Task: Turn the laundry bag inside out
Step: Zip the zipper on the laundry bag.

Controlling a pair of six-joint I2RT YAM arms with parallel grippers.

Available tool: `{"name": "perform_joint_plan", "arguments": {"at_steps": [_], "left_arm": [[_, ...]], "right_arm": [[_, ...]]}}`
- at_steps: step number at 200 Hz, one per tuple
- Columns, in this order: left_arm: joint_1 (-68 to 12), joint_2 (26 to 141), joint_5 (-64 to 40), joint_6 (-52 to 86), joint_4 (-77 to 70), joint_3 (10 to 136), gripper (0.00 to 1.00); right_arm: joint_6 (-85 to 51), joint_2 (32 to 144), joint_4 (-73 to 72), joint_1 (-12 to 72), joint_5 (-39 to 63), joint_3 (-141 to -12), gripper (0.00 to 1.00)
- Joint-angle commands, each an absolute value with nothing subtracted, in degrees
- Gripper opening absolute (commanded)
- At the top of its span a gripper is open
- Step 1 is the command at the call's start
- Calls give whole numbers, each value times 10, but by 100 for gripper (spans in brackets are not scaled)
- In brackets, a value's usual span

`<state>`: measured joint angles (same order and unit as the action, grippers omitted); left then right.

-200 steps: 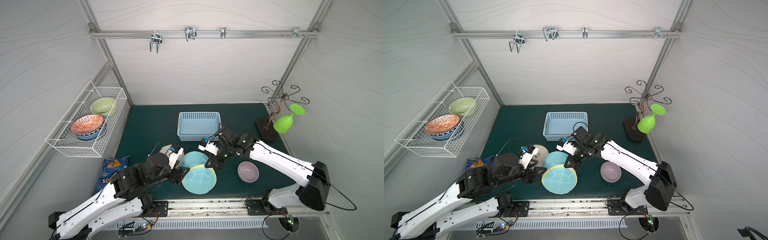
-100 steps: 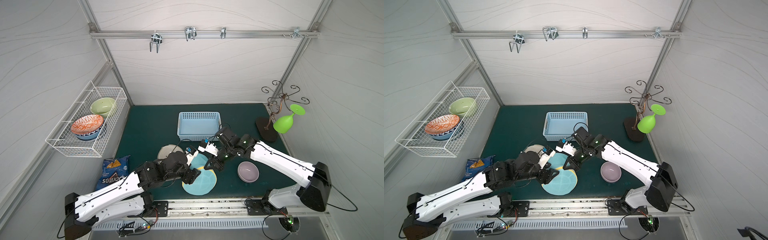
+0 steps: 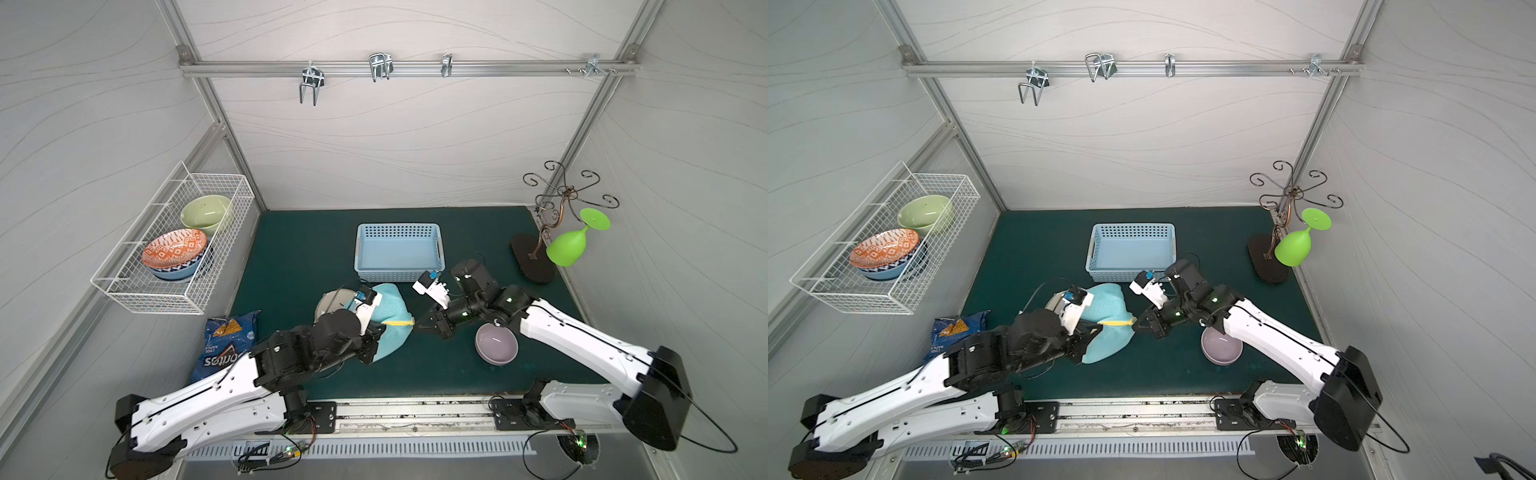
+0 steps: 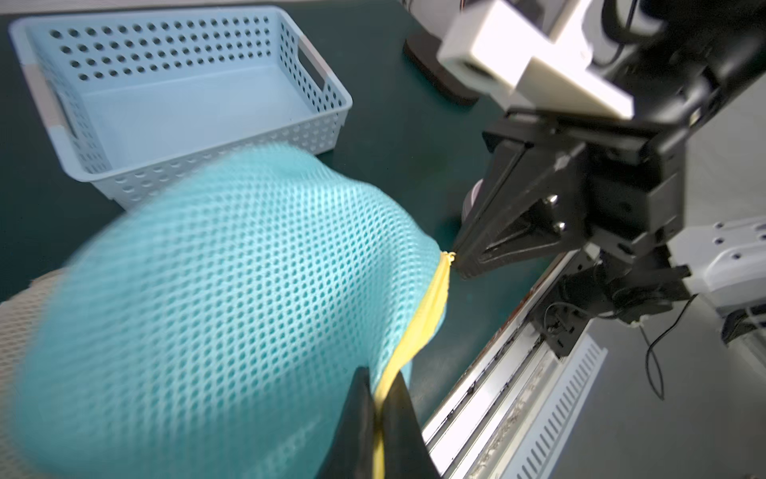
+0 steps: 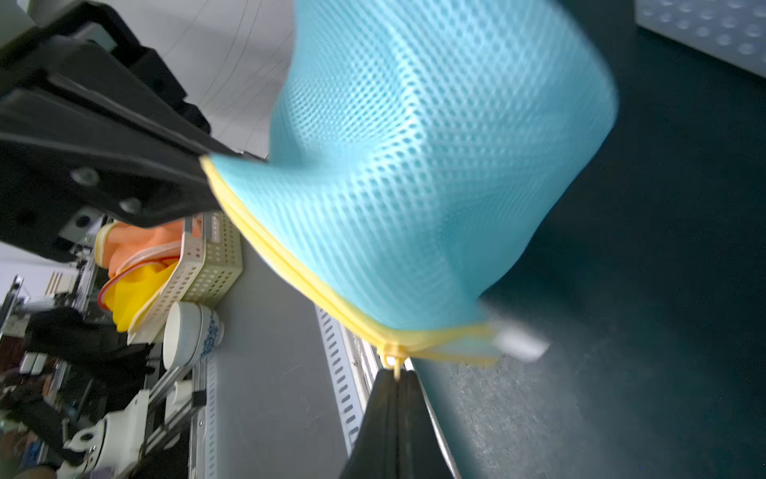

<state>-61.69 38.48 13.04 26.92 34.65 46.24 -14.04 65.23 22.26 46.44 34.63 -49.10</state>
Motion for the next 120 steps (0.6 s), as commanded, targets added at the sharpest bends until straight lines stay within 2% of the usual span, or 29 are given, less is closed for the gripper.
{"name": "perform_joint_plan", "arguments": {"at_steps": [1,35,95,120], "left_arm": [[-598,341,165,311,316,458,0],[-579,271,200,339,300,462,0],[-578,205,359,332,299,444,0],[-578,186,376,329,237,401,0]], "right_arm": [[-235,622,159,452,322,-428,0],[-282,586,98,453,315,-355,0],[-319,518,100,482,300,-302,0],[-360,468,80,489,294,-259,0]]}}
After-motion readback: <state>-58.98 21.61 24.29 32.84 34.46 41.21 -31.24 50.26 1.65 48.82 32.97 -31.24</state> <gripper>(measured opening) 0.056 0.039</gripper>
